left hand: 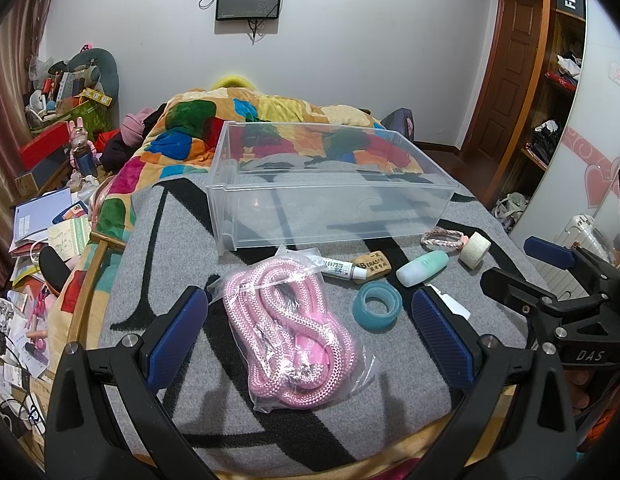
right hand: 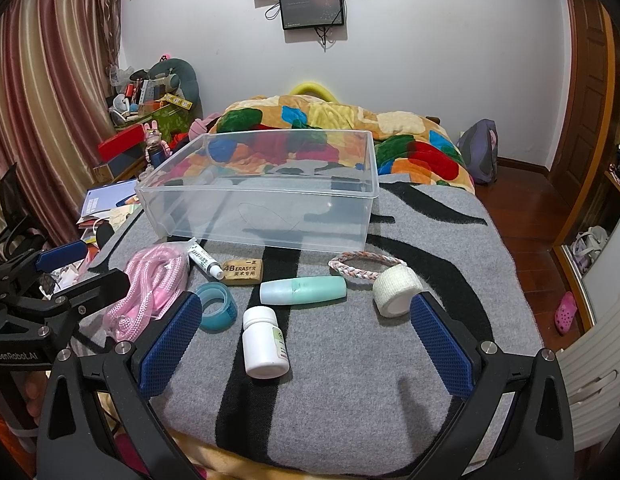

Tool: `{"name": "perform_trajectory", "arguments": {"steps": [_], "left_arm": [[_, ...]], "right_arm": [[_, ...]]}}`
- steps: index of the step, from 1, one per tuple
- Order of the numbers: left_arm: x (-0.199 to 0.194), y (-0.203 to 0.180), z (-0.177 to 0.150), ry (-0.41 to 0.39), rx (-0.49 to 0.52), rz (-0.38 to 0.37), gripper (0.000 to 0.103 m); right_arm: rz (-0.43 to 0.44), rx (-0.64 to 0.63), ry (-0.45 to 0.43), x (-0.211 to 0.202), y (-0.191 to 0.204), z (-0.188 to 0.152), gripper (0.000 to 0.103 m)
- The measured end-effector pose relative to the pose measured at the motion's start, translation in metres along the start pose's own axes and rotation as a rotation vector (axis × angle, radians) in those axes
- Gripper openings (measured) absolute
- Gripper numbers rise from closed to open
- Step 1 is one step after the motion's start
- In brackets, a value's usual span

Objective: Organize objects

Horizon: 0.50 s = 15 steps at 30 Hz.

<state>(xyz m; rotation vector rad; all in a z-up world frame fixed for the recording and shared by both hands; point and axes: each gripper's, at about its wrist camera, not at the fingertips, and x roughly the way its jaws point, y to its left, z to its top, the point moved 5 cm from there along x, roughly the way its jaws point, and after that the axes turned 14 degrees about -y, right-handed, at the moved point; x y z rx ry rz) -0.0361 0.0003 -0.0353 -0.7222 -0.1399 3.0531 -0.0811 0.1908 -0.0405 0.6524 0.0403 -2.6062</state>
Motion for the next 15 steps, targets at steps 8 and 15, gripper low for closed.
{"name": "perform_trajectory", "arguments": {"steps": [8, 15], "left_arm": [[0.006, 0.001, -0.010, 0.023, -0.002, 0.010, 0.103], [0.015, 0.016, -0.014, 0.071, 0.001, 0.055, 0.103]], "right_arm": [[0.009, 0.007, 0.006, 0.001, 0.000, -0.003, 0.103], [-0.014, 0.040, 0.033, 0.012, -0.019, -0.011, 0.103]]}}
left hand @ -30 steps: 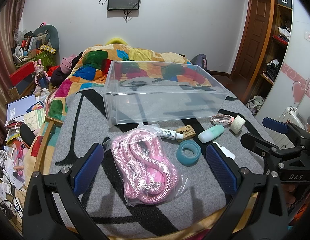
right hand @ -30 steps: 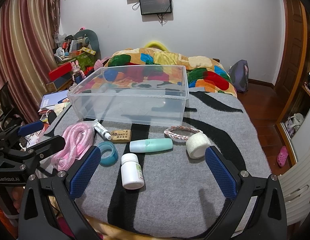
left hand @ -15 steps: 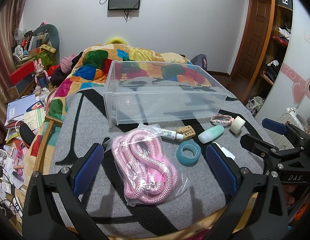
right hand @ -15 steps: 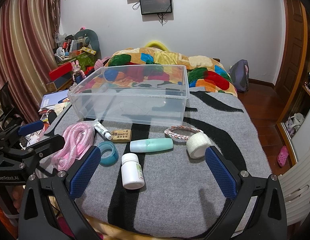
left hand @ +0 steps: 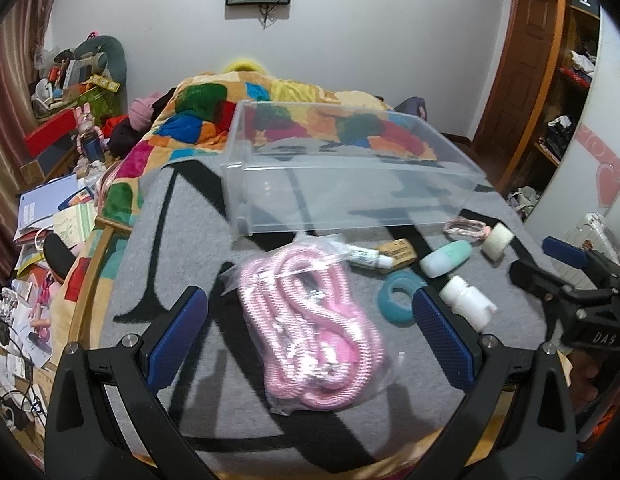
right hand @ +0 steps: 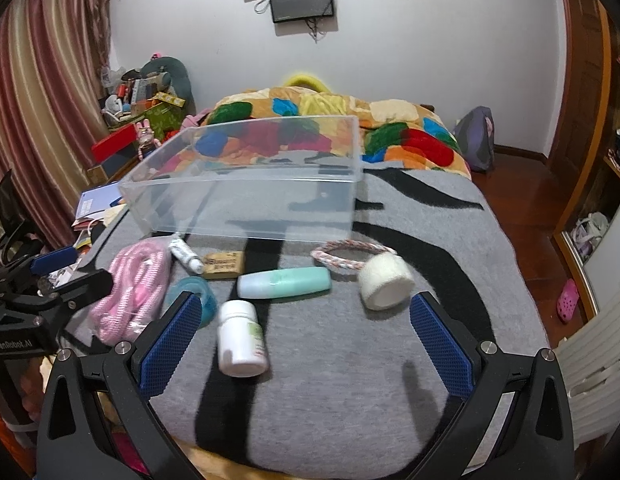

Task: Organize objects
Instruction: 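Grasp the bagged pink rope with the left tool while the right tool grasps the white tape roll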

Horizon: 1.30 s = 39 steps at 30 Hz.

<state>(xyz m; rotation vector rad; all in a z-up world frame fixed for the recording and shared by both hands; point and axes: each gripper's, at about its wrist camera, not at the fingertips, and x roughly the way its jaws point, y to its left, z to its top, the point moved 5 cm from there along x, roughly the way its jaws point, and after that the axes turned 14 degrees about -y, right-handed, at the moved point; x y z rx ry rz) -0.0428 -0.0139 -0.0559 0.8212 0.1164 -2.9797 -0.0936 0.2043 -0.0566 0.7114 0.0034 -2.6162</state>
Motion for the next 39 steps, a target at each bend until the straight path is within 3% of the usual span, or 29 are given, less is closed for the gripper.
{"name": "perform_trajectory", "arguments": {"steps": [4, 10, 15, 18, 22, 24, 27, 34, 39], "left_arm": [[0.012, 0.012, -0.004, 0.020, -0.008, -0.012, 0.103], [0.033, 0.017, -0.013, 0.123, -0.048, -0.032, 0.103], [0.055, 0.005, -0.024, 0.196, -0.069, -0.027, 0.103], [0.056, -0.001, -0.028, 0.176, -0.026, 0.008, 0.103], [0.054, -0.006, -0.033, 0.139, 0.012, 0.042, 0.098], [0.051, -0.008, -0.033, 0.127, 0.024, 0.046, 0.080], [0.045, -0.006, -0.028, 0.120, 0.003, 0.026, 0.062], [0.027, 0.010, -0.018, 0.092, -0.038, 0.000, 0.057], [0.007, 0.020, 0.002, 0.019, -0.069, -0.004, 0.056]], "right_arm": [[-0.020, 0.028, 0.012, 0.006, -0.017, -0.002, 0.102], [-0.063, 0.050, 0.039, 0.020, -0.044, -0.005, 0.100], [-0.083, 0.036, 0.066, 0.041, -0.053, -0.004, 0.079], [-0.099, 0.026, 0.081, 0.053, -0.057, -0.005, 0.058], [-0.078, 0.045, 0.108, 0.060, -0.059, -0.009, 0.038], [-0.073, 0.043, 0.104, 0.058, -0.057, -0.010, 0.037], [-0.074, 0.034, 0.084, 0.051, -0.054, -0.009, 0.037], [-0.052, 0.027, 0.025, 0.028, -0.043, 0.005, 0.036], [-0.024, 0.011, -0.028, 0.017, -0.028, 0.024, 0.036]]}}
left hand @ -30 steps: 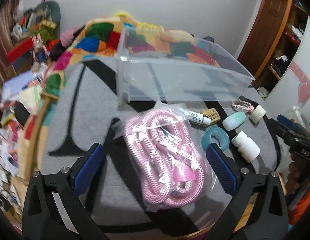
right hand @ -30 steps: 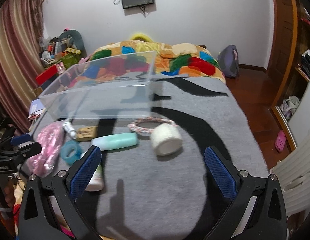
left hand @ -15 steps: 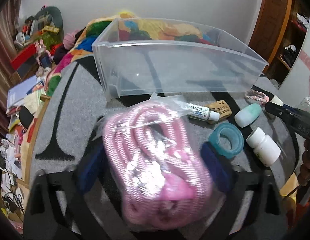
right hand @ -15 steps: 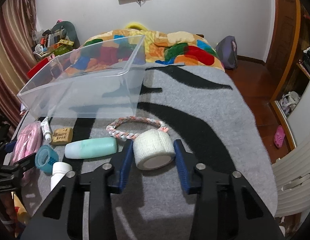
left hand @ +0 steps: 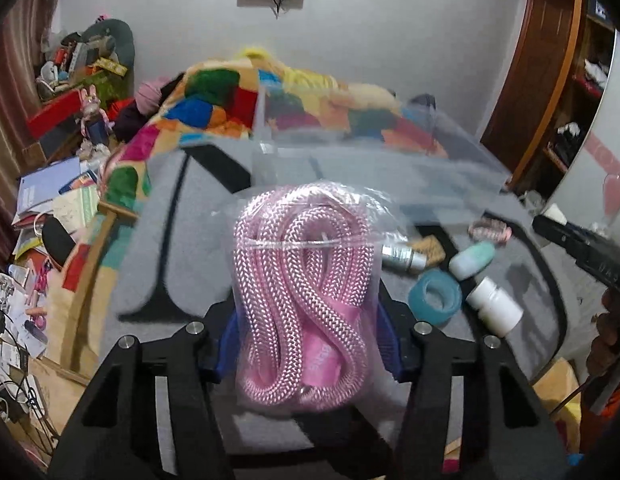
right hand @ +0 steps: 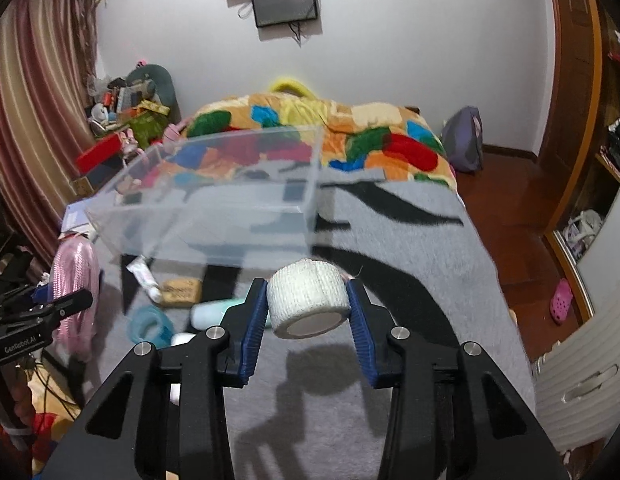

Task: Organize objects
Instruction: 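Grasp the bagged pink rope with the left tool while the right tool grasps the white tape roll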

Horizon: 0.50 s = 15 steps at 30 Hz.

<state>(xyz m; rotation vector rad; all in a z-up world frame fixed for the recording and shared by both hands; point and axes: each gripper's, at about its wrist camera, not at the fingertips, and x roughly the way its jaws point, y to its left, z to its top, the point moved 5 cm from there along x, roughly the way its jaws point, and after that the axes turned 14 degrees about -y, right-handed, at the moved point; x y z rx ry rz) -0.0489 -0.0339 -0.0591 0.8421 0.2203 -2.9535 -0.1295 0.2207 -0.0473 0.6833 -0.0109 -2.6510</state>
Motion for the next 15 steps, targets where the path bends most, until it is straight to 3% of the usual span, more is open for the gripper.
{"name": "perform_trajectory", "arguments": {"steps": [15], "left_arm": [[-0.014, 0.005, 0.097, -0.168, -0.025, -0.062, 0.055]], "right_arm": [[0.054, -0.024, -0.132, 0.009, 0.034, 0.070, 0.036]]}}
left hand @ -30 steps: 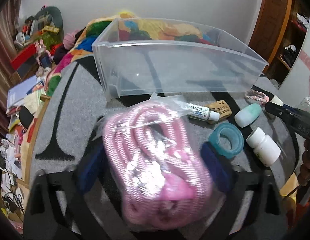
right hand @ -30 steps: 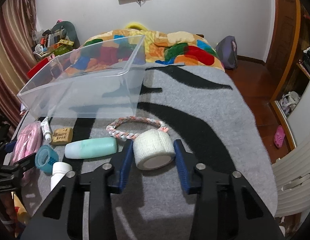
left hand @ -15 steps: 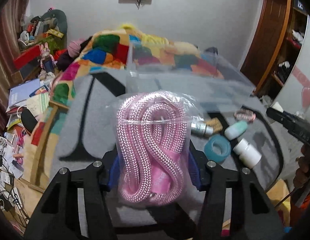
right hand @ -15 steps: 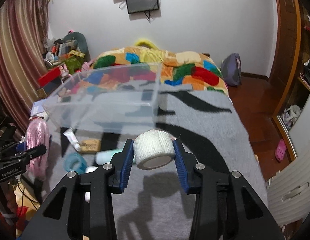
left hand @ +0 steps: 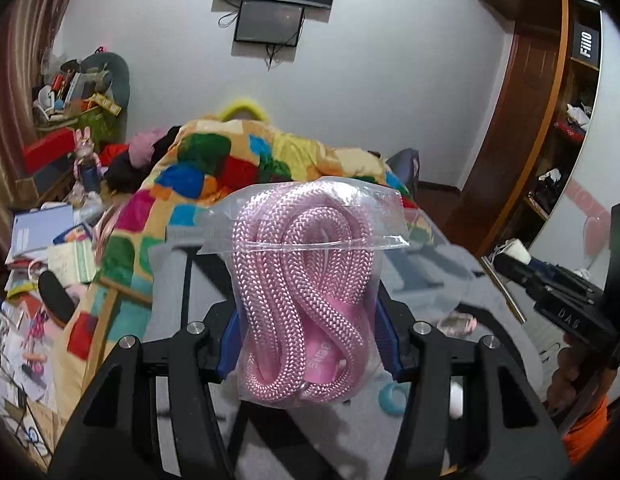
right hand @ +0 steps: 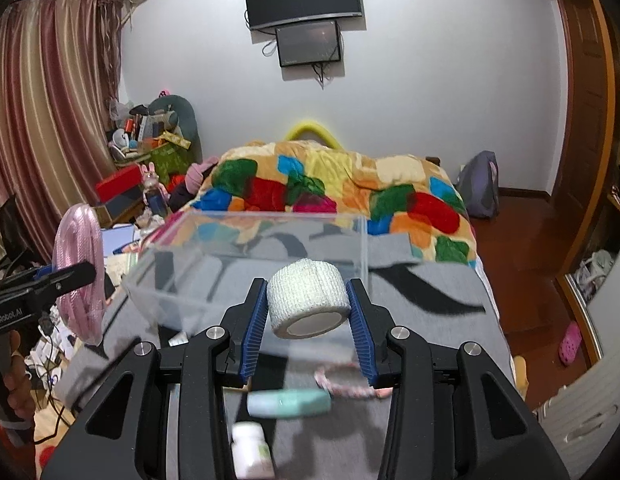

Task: Organize objects
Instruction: 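Grasp the bagged pink rope with the left tool while the right tool grasps the white tape roll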

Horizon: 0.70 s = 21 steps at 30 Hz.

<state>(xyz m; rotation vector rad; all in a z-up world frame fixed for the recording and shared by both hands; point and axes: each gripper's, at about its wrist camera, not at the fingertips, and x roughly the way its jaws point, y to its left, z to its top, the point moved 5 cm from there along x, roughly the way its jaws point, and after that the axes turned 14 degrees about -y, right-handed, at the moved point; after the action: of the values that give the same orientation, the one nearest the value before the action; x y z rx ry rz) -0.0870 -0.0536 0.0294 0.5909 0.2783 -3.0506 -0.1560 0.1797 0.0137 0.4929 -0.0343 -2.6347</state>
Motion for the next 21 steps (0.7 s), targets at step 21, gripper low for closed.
{"name": "perform_trajectory", "arguments": {"steps": [21], "left_arm": [[0.130, -0.017, -0.007, 0.220, 0.083, -0.027, 0.055]], "right_arm": [[0.041, -0.007, 0.251, 0.108, 0.013, -0.027, 0.036]]}}
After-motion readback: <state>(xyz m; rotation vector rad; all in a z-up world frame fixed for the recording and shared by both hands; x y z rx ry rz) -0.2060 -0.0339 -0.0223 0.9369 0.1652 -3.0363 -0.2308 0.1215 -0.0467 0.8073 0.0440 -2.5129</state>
